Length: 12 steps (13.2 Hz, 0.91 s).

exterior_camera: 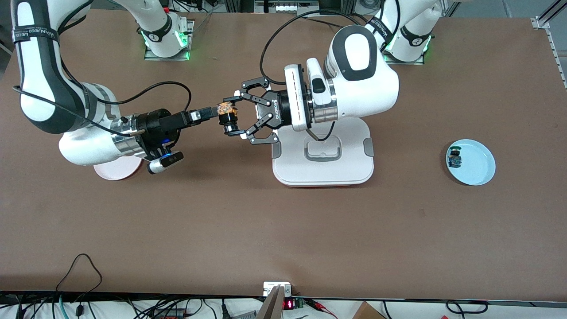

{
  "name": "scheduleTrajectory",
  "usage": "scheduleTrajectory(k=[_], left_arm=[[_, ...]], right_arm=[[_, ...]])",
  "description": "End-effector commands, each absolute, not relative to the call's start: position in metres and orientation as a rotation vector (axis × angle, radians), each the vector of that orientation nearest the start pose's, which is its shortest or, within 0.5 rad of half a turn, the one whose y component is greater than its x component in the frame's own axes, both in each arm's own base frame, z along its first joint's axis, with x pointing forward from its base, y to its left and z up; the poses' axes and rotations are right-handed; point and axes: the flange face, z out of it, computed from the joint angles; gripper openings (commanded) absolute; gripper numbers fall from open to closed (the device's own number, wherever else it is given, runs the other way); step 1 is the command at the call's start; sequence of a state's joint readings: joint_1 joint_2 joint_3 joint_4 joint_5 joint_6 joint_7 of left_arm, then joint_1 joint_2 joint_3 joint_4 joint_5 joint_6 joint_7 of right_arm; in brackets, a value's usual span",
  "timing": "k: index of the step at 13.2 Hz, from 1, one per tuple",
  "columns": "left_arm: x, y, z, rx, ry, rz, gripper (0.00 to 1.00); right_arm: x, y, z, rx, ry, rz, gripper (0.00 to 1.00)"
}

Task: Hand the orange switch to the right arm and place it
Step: 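Close the right gripper on the orange switch beside the left gripper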

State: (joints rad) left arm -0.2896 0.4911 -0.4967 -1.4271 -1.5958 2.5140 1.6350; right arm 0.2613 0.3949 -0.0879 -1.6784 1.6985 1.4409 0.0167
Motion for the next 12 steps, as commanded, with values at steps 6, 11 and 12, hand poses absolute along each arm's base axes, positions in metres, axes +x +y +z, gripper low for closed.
scheduleTrajectory(k=[6,11,12], left_arm=[[0.58,-0.456,0.521,1.496,-0.876,1.069,0.0],[0.579,-0.457,0.519,1.497,-0.879,1.066,0.0],[0.58,-0.458,0.517,1.498,-0.878,1.065,0.0]], right_arm=[[0.617,0.244,0.463,-1.412,0.259,0.572,0.96],[0.614,0.251,0.464,-1.413,0.249,0.581,0.96],[0.614,0.251,0.463,-1.413,0.252,0.583,0.94]])
